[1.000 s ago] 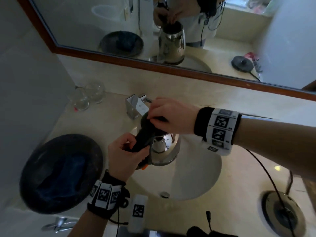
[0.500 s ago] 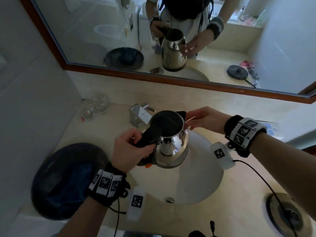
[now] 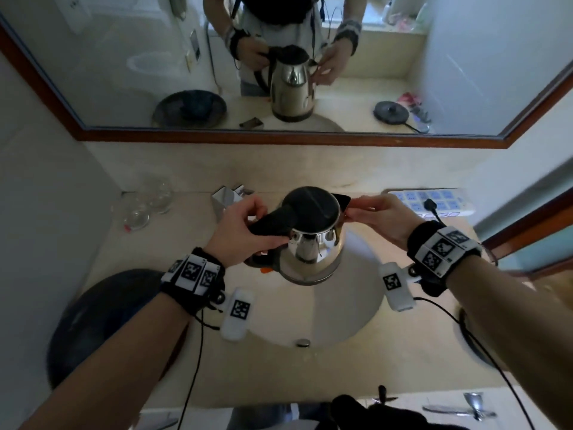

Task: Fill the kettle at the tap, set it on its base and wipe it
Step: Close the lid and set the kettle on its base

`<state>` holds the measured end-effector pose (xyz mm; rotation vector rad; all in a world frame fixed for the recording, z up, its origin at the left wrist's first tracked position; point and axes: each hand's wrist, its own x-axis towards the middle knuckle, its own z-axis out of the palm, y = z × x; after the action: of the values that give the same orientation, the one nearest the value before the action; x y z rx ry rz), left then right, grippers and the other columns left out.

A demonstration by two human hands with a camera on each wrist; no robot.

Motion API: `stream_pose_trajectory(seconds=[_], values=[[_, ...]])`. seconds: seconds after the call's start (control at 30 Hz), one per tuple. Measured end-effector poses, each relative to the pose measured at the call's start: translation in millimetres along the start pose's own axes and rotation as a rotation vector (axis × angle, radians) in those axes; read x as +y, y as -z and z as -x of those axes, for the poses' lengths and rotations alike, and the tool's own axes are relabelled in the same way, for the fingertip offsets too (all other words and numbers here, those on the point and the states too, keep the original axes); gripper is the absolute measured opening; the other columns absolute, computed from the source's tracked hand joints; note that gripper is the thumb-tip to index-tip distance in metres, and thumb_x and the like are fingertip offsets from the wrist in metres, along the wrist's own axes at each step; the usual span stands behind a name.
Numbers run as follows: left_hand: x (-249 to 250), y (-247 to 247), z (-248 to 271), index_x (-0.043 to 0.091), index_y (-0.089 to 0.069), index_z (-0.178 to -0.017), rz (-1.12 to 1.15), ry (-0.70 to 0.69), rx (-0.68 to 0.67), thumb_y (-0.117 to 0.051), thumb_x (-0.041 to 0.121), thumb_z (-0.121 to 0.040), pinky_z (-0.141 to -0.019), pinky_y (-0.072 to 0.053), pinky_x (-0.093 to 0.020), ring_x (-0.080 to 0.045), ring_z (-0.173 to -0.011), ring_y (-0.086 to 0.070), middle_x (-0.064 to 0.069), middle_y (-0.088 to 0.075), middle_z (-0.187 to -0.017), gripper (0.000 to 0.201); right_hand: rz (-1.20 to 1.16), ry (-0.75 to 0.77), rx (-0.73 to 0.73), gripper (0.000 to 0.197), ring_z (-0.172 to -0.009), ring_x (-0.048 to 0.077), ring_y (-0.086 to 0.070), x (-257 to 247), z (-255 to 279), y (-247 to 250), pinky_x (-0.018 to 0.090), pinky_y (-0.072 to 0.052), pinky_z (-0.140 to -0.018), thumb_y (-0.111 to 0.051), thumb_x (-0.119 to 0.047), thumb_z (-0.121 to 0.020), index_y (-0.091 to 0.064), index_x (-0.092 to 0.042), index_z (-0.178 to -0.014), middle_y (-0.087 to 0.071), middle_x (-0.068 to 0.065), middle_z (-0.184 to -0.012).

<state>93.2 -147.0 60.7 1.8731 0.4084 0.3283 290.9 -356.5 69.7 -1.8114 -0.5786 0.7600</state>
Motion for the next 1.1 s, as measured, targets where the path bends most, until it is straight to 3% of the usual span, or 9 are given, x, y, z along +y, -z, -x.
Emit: stream_pose_trajectory(seconds=[0.2, 0.3, 0.43, 0.5, 0.67, 0.7, 0.8, 0.93, 1.1], values=[[19.1, -28.8, -24.6, 0.022, -0.040, -0.075, -0.067, -0.063, -0.088, -0.089, 0.010, -0.063, -0.060, -0.058, -0.037, -0.009, -0.069, -0.063, 0.001, -0.057, -0.078, 0.051, -0.021, 0.033, 0.127, 0.025, -0.079, 0.003, -0.070, 0.6, 34.0, 35.5, 0.011, -0.052, -0.075, -0.057, 0.006, -0.090, -0.069, -0.006, -0.107, -0.077, -0.009, -0.079], [33.7, -58.1, -33.8, 0.023, -0.041, -0.075, -0.081, -0.073, -0.123, -0.090, 0.014, -0.062, -0.066, -0.057, -0.044, -0.014, -0.068, -0.059, -0.002, -0.058, -0.076, 0.051, -0.004, 0.057, 0.209, 0.026, -0.078, 0.002, -0.069, 4.3, 54.8, 65.5, 0.017, -0.052, -0.083, -0.058, 0.004, -0.090, -0.071, -0.013, -0.104, -0.075, -0.008, -0.084], [64.1, -109.7, -34.8, 0.019, -0.042, -0.077, -0.113, -0.100, -0.173, -0.089, 0.020, -0.062, -0.061, -0.054, -0.034, -0.012, -0.061, -0.056, 0.000, -0.059, -0.073, 0.049, -0.012, 0.055, 0.292, 0.024, -0.088, 0.015, -0.068, 17.0, 90.2, 112.4, 0.032, -0.049, -0.097, -0.059, 0.001, -0.089, -0.071, -0.011, -0.108, -0.074, 0.004, -0.096], [76.3, -141.0, -35.4, 0.015, -0.041, -0.077, -0.046, -0.121, -0.209, -0.090, 0.017, -0.060, -0.060, -0.051, -0.038, -0.016, -0.059, -0.054, -0.004, -0.056, -0.071, 0.051, -0.013, 0.038, 0.340, 0.024, -0.085, 0.011, -0.069, 26.2, 110.7, 136.0, 0.028, -0.051, -0.093, -0.060, 0.000, -0.090, -0.069, -0.006, -0.111, -0.074, 0.003, -0.094], [94.8, -230.2, -23.9, 0.017, -0.040, -0.073, 0.001, -0.158, -0.224, -0.088, 0.029, -0.051, -0.060, -0.049, -0.042, -0.017, -0.057, -0.050, 0.002, -0.050, -0.067, 0.054, -0.044, -0.003, 0.382, 0.026, -0.065, -0.003, -0.068, 60.2, 164.1, 199.3, 0.001, -0.048, -0.057, -0.056, 0.000, -0.093, -0.064, -0.001, -0.117, -0.070, -0.003, -0.084], [97.0, -248.0, -19.4, 0.015, -0.040, -0.074, 0.005, -0.149, -0.225, -0.089, 0.026, -0.052, -0.060, -0.050, -0.042, -0.016, -0.057, -0.051, 0.003, -0.051, -0.067, 0.055, -0.045, -0.013, 0.379, 0.026, -0.062, -0.003, -0.067, 68.6, 173.6, 211.0, 0.003, -0.050, -0.058, -0.056, -0.001, -0.093, -0.064, -0.003, -0.117, -0.070, -0.001, -0.085], [101.0, -297.7, -6.7, 0.011, -0.041, -0.074, -0.002, -0.149, -0.206, -0.091, 0.013, -0.057, -0.061, -0.053, -0.036, -0.013, -0.063, -0.054, 0.002, -0.054, -0.071, 0.053, -0.038, -0.029, 0.374, 0.022, -0.081, 0.006, -0.069, 93.3, 196.1, 246.0, 0.022, -0.053, -0.089, -0.055, -0.001, -0.093, -0.071, -0.011, -0.104, -0.074, 0.002, -0.087], [102.3, -354.9, 6.2, 0.012, -0.040, -0.072, -0.007, -0.153, -0.191, -0.090, 0.008, -0.059, -0.061, -0.046, -0.022, -0.010, -0.063, -0.048, 0.000, -0.051, -0.071, 0.052, -0.043, -0.047, 0.335, 0.034, -0.072, -0.003, -0.070, 121.5, 221.1, 282.0, 0.013, -0.051, -0.076, -0.052, 0.001, -0.094, -0.073, -0.025, -0.085, -0.076, -0.008, -0.069], [91.9, -403.4, 16.8, 0.012, -0.040, -0.073, 0.005, -0.125, -0.207, -0.090, 0.011, -0.060, -0.054, -0.043, -0.018, -0.011, -0.058, -0.045, 0.007, -0.048, -0.068, 0.052, -0.078, -0.052, 0.381, 0.027, -0.064, -0.003, -0.068, 160.9, 230.9, 309.3, 0.015, -0.050, -0.072, -0.052, 0.007, -0.092, -0.064, -0.003, -0.113, -0.071, 0.002, -0.078]])
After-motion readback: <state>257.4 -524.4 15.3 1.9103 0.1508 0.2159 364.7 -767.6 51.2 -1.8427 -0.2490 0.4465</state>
